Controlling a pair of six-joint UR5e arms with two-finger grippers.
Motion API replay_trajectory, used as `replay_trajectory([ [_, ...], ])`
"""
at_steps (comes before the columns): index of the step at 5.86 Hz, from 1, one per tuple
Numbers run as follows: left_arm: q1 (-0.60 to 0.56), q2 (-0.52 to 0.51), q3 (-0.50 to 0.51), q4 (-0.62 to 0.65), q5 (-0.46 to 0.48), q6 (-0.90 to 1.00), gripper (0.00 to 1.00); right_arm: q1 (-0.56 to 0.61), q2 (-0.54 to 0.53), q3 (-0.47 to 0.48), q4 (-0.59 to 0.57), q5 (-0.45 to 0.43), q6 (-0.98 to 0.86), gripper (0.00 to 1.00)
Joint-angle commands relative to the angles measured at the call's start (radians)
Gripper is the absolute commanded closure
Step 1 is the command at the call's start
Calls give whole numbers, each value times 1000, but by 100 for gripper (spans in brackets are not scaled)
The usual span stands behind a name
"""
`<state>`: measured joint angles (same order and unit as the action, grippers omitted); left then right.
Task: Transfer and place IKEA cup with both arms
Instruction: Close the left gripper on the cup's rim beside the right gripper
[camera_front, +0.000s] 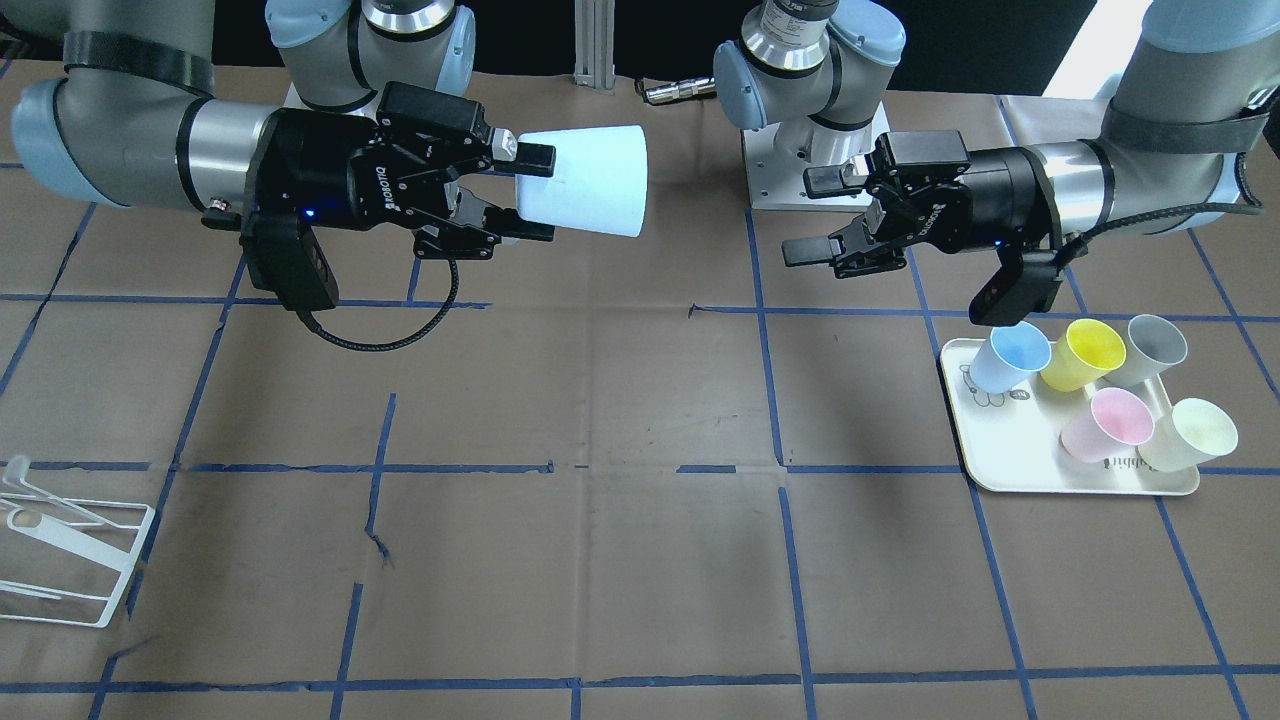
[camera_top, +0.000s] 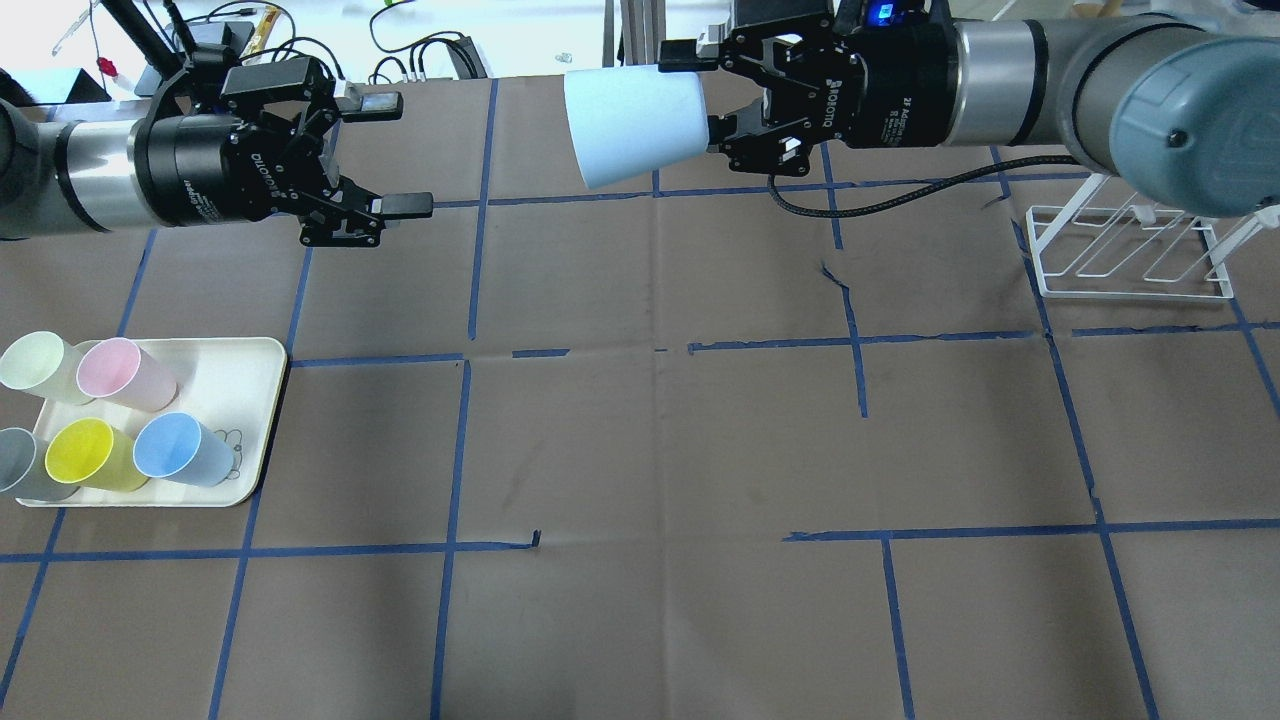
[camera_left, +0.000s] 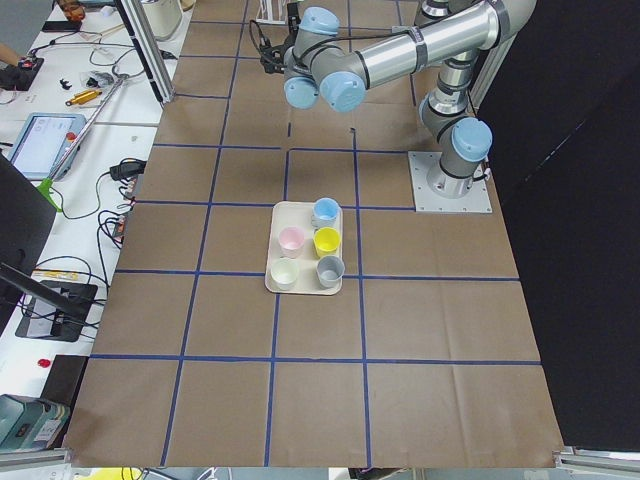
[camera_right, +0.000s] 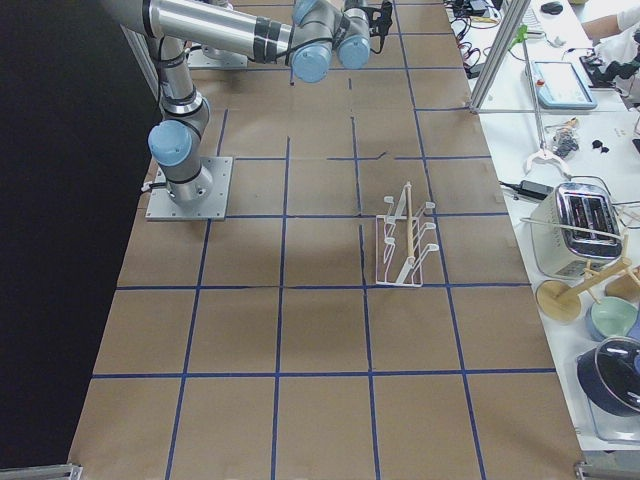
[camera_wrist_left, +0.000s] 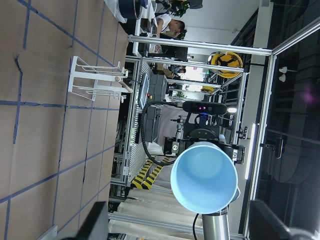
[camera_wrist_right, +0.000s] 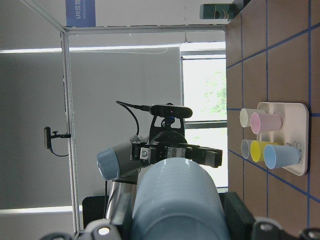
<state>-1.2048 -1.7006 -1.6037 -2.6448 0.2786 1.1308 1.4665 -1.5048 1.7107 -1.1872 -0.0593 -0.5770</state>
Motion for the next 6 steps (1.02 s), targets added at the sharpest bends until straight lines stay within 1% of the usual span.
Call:
replay_trajectory([
  [1, -16, 15, 1, -6, -59, 1, 2, 0, 0, 13, -5, 12, -3, 81],
  [3, -100, 21, 14, 3, -123, -6, 2, 0, 0, 15, -6, 13, -6, 81],
  [4, -129, 25, 18, 3, -134, -12, 2, 0, 0, 17, -6, 13, -9, 81],
  [5, -166, 26, 33, 5, -186, -16, 2, 0, 0, 15, -6, 13, -9, 81],
  [6, -200, 26, 59, 3, -188, -38, 2, 0, 0, 15, -6, 13, -9, 81],
])
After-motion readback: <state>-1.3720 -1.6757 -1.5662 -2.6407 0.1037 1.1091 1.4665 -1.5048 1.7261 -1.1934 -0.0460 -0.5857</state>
